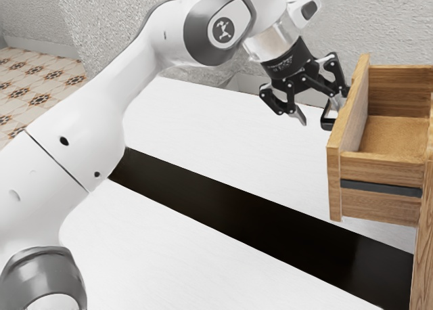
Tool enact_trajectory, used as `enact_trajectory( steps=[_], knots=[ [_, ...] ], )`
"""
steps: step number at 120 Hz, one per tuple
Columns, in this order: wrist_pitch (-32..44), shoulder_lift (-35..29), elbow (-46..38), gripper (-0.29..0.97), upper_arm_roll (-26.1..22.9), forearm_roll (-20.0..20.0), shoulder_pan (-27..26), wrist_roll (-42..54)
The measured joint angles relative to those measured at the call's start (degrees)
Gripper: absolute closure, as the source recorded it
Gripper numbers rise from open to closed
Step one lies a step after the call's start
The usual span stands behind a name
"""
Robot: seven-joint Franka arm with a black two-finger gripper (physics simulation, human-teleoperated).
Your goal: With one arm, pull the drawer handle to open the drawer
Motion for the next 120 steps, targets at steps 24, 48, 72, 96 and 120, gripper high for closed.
enact_trajectory(
  steps=[24, 48, 72, 96, 120],
  knots=[
    [-2.0, -0.5, -0.1, 0.26, 0.0, -0.2, 2.1, 2.0],
    [-3.6, -1.4, -0.8, 0.25, -0.1, -0.3, 3.8, 4.0],
    [-5.3, -2.4, -1.6, 0.25, -0.1, -0.4, 6.2, 6.1],
    [-6.6, -3.8, -3.8, 0.24, 0.0, -0.5, 8.2, 8.1],
    [-7.7, -5.5, -5.6, 0.23, 0.2, -0.4, 10.1, 10.1]
  ],
)
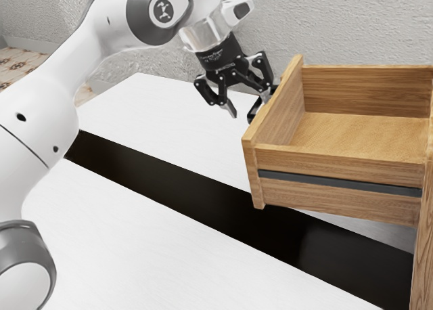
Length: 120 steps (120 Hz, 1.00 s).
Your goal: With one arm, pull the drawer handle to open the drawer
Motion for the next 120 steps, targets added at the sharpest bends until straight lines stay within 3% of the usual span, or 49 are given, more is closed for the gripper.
enact_trajectory(
  steps=[38, 54, 74, 87, 101, 120],
  knots=[
    [-0.5, -7.1, -0.4, 0.13, 0.1, -4.1, 0.7, 2.2],
    [-1.4, -12.1, -4.1, 0.07, 1.7, -2.6, -0.4, 1.5],
    [-4.7, -13.0, -6.5, 0.03, 2.4, -1.3, -0.3, 2.2],
    [-6.1, -13.6, -7.8, 0.02, 6.0, -0.6, -0.8, 5.1],
    [-7.2, -16.5, -11.6, 0.01, 16.5, -0.3, -5.7, 9.2],
    [-9.0, -17.8, -12.3, 0.01, 18.9, -0.3, -6.5, 14.1]
  ],
)
